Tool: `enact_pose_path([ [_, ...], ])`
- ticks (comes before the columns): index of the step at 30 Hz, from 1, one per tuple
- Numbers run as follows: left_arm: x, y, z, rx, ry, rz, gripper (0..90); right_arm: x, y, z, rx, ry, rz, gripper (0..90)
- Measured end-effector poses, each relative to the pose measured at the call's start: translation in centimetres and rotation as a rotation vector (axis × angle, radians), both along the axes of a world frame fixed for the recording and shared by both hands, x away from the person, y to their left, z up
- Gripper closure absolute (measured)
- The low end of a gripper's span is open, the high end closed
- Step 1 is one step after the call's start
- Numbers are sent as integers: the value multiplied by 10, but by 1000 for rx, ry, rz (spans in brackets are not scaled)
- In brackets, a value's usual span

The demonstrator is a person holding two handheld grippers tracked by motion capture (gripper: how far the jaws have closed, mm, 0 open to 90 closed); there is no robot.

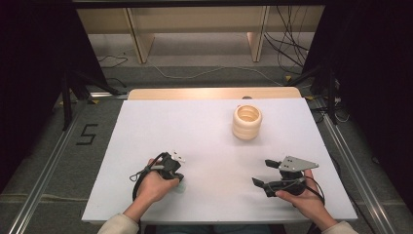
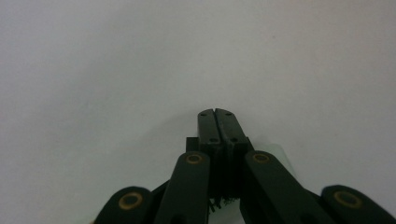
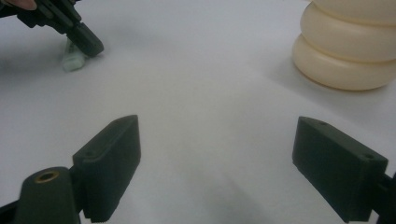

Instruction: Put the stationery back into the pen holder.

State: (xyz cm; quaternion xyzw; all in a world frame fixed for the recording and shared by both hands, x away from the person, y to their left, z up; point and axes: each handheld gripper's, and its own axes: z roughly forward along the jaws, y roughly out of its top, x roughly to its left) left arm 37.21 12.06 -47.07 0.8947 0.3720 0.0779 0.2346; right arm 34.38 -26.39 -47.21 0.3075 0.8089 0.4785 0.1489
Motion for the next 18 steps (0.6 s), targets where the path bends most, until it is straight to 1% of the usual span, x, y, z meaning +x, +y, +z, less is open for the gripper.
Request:
enact_pose_path([
  [3,-5,1,0,-6,1,-7,899,0,0,0,0,0,1,163],
  [4,-6,2,0,-8,-7,-1,899,0,0,0,0,0,3,163],
  [6,-7,3,1,-19,-37,-2,897,0,0,0,-5,4,2,163],
  [7,-6,5,3,-30,-72,10,872,0,1,0,-6,3,3,163],
  [8,-7,5,5,-48,-90,31,841,0,1,0,-4,2,6,163],
  [9,-6,7,8,-60,-119,42,817,0,1,0,-5,2,7,163],
  [11,-6,12,14,-74,-178,83,735,1,2,0,-5,-3,11,163],
  [12,-6,16,16,-75,-201,108,606,1,3,-1,-1,4,9,164],
  [13,-5,20,18,-78,-228,136,606,1,3,-1,-1,4,9,164],
  [14,-3,25,19,-81,-249,164,537,0,4,0,-1,8,13,163],
  [15,-1,31,20,-85,-260,184,436,1,8,0,-7,10,19,164],
  [16,1,34,20,-81,-272,196,436,1,8,0,-7,10,19,164],
  [17,3,40,21,-74,-280,221,330,2,14,0,-15,15,32,165],
  [18,4,44,21,-63,-287,251,330,2,14,0,-15,15,32,165],
])
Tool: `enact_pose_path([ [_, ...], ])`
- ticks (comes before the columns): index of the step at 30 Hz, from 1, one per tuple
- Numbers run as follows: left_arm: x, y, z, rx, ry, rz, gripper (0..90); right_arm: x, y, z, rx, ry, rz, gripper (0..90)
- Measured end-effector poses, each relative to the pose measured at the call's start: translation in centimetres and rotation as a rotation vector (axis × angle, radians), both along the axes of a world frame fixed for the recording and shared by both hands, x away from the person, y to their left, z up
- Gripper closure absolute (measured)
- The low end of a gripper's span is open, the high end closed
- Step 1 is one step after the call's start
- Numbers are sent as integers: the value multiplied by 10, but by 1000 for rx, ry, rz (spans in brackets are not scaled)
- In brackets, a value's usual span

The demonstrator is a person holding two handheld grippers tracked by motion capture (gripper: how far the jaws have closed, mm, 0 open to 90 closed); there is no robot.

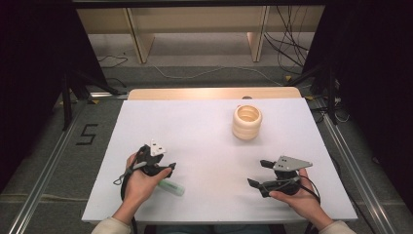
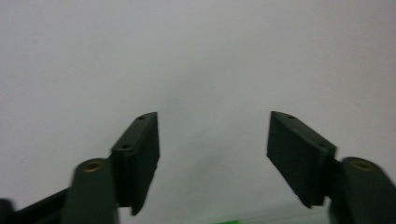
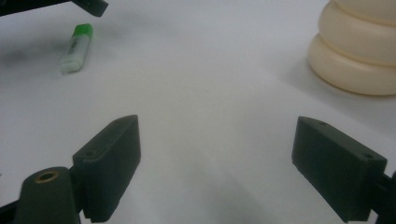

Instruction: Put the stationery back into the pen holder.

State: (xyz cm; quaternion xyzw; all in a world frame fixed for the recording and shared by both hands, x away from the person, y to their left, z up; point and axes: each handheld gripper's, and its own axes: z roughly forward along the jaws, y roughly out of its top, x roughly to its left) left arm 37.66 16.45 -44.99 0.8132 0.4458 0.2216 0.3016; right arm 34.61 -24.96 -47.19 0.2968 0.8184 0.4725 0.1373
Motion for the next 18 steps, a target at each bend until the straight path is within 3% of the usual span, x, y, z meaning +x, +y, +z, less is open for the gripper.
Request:
enact_pose_path([
  [1,1,3,0,4,-4,27,261,1,8,1,-6,4,15,168],
  [5,7,13,-2,2,-10,77,212,4,23,2,-9,9,47,176],
  [12,15,23,-5,-7,-7,118,206,11,69,8,-26,26,116,210],
  [18,19,27,-6,-19,3,125,209,18,114,12,-35,45,181,235],
])
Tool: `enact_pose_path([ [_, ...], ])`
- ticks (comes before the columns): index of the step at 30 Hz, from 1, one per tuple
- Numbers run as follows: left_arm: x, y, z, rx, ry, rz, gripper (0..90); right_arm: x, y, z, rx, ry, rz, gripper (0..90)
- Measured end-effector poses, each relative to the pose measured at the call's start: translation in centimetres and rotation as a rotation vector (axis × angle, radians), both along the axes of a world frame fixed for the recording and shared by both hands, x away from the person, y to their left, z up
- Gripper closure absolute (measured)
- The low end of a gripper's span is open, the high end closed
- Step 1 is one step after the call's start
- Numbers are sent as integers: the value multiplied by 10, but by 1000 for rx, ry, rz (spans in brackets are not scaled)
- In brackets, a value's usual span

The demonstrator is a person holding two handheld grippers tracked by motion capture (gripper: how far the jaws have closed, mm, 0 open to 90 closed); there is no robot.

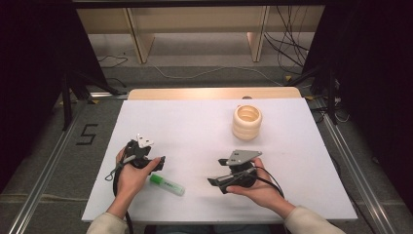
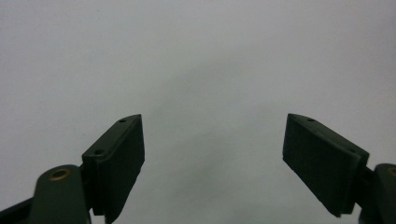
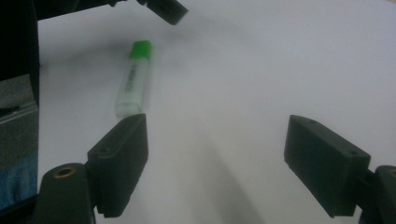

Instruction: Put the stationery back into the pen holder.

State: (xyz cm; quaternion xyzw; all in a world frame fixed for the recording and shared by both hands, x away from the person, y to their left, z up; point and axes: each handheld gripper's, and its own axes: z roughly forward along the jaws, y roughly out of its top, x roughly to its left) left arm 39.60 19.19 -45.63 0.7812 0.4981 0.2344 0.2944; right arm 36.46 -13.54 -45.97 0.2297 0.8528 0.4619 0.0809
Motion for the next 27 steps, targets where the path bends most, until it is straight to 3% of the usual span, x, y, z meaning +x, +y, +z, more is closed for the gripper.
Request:
enact_pose_path([
  [10,8,9,-2,-12,6,24,205,8,68,3,-16,10,98,252],
  [16,10,11,-2,-10,5,32,208,11,99,1,-27,13,134,265],
  [27,13,12,-4,-8,19,40,211,17,147,-13,-97,37,172,300],
])
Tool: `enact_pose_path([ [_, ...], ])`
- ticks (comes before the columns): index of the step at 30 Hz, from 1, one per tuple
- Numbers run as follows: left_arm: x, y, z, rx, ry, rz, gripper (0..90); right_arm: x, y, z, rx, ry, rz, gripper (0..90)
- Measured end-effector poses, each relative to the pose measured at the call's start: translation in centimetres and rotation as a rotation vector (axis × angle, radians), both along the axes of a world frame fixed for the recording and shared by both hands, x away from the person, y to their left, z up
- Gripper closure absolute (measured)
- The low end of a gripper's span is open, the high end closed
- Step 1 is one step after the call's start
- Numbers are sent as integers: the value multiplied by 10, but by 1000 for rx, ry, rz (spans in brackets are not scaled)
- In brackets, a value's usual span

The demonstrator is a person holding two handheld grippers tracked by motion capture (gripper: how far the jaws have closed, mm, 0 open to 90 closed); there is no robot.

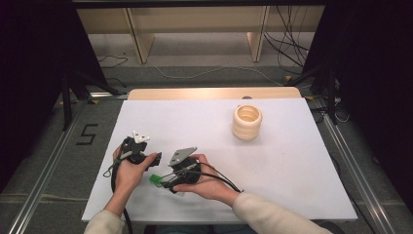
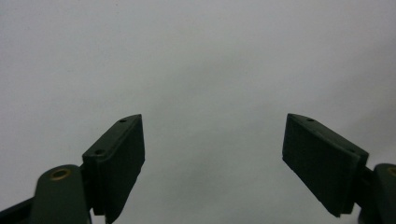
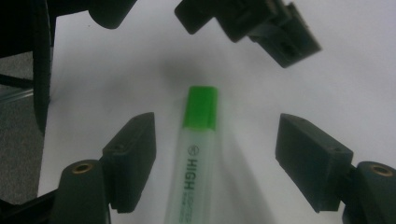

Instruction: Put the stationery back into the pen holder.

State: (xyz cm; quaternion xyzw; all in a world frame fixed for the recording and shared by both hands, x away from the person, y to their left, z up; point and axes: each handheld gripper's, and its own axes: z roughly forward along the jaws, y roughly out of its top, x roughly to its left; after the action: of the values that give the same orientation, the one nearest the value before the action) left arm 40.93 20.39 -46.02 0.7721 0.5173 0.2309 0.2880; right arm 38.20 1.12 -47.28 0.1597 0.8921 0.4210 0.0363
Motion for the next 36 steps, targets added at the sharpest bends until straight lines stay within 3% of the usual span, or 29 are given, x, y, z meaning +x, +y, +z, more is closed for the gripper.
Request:
enact_pose_path([
  [17,3,4,-2,20,0,10,215,2,39,-18,-78,11,35,372],
  [36,3,6,-3,20,0,16,217,3,50,-23,-107,5,37,445],
])
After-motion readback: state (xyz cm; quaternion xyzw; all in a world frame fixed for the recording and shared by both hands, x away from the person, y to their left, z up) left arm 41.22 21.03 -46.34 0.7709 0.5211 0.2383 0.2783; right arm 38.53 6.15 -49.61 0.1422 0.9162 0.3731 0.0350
